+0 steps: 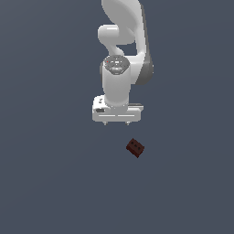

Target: Pick up the object and move it to a goal position.

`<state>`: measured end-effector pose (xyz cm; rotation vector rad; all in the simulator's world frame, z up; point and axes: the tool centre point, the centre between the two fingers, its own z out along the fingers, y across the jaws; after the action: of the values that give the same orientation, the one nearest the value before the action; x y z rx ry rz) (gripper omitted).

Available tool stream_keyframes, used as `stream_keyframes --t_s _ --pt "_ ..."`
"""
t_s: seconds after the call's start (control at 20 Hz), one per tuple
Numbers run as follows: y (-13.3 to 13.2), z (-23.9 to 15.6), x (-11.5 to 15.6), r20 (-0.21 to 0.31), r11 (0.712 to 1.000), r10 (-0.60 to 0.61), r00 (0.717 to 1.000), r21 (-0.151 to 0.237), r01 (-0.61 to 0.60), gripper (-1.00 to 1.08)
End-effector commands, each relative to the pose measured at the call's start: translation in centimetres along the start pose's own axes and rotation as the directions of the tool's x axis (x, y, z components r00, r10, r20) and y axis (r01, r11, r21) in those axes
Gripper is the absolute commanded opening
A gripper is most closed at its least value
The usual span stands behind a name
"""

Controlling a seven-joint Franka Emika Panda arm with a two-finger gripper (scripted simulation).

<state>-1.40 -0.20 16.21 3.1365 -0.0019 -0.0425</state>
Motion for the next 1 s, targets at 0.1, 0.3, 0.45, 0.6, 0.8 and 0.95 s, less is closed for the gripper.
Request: stream_keyframes --t_s 0.1,0.3,0.45,0.6,0.8,0.95 --pt "-0.1 0.2 -0.1 0.006 1.000 -0.004 1.000 0.000 0.004 1.00" --pt "-0.5 1.7 -1.2 0.047 1.000 -0.025 0.999 -0.003 0.025 1.00" --pt "-0.7 2.4 -1.8 0.068 1.000 -0.027 0.997 -0.004 0.028 1.00" --pt "-0.6 2.3 -1.7 0.067 1.000 -0.026 0.997 -0.004 0.026 1.00" --pt "-0.9 2.4 -1.4 0.063 0.999 -0.049 0.997 -0.004 0.049 1.00" --pt "-1.2 2.7 -1.0 0.060 0.996 -0.085 0.995 -0.004 0.085 1.00"
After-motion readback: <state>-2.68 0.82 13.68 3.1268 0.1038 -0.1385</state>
